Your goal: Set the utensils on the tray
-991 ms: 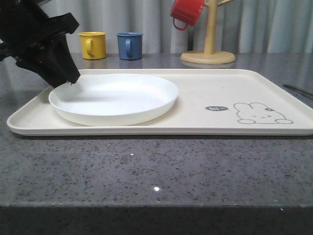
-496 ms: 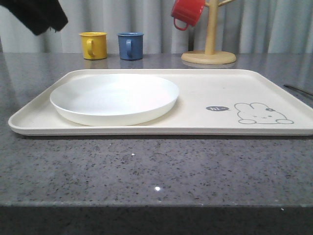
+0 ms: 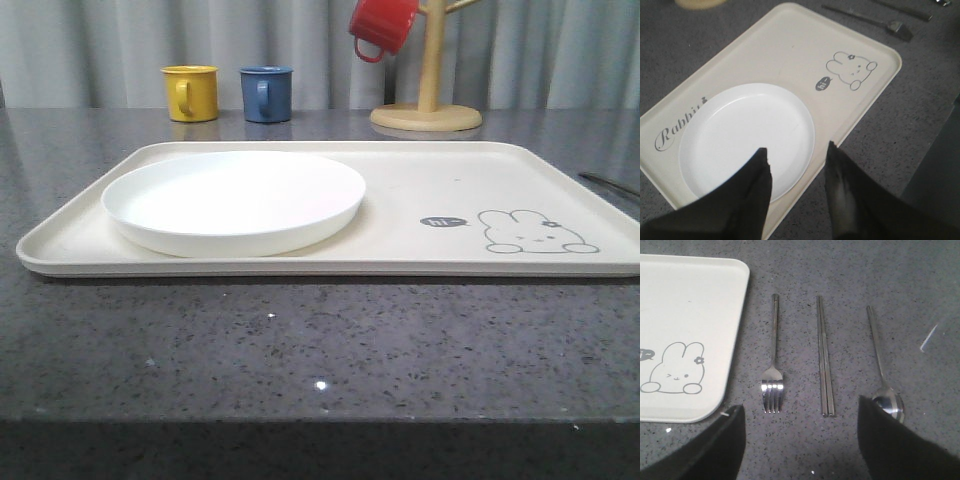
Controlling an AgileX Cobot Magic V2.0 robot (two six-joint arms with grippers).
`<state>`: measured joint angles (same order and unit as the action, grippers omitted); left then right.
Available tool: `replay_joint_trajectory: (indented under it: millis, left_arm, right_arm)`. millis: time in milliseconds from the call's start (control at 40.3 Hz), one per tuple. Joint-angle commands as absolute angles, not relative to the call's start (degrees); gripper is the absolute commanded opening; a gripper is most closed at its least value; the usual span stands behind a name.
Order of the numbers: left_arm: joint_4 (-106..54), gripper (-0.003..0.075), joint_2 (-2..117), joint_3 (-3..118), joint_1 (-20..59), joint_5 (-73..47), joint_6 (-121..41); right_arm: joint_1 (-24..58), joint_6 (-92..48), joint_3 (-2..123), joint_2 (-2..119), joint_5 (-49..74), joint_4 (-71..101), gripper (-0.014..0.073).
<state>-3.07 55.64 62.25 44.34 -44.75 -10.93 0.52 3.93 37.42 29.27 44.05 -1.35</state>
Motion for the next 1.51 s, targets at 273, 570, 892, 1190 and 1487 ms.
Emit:
replay_joint_trajectory:
  millis: [273, 570, 892, 1190, 1487]
  left_arm:
    - [-3.62, 0.026, 39.42, 52.34, 45.19, -33.35, -8.66]
    - [-3.62, 0.026, 38.77, 52.25, 45.19, -33.35, -8.66]
    - [-3.62, 0.026, 38.77, 52.25, 45.19, -33.35, -8.66]
    - [-3.62, 0.026, 38.77, 52.25, 45.19, -33.35, -8.66]
    - [-3.62, 0.026, 38.77, 52.25, 45.19, -33.35, -8.66]
  right_arm:
    - [0.19, 3.53, 39.2, 29.79, 39.77, 0.44, 0.0505]
    - [1.53, -0.8, 46.47, 37.17, 50.15, 3.97, 0.0444]
    - [5.01, -1.63, 57.85, 56.5, 59.91, 3.91, 0.0433]
    - [5.01, -1.63, 67.63, 73.97, 61.38, 1.61, 0.0433]
    - [4.96, -1.35, 72.08, 85.5, 61.91, -1.2, 0.0433]
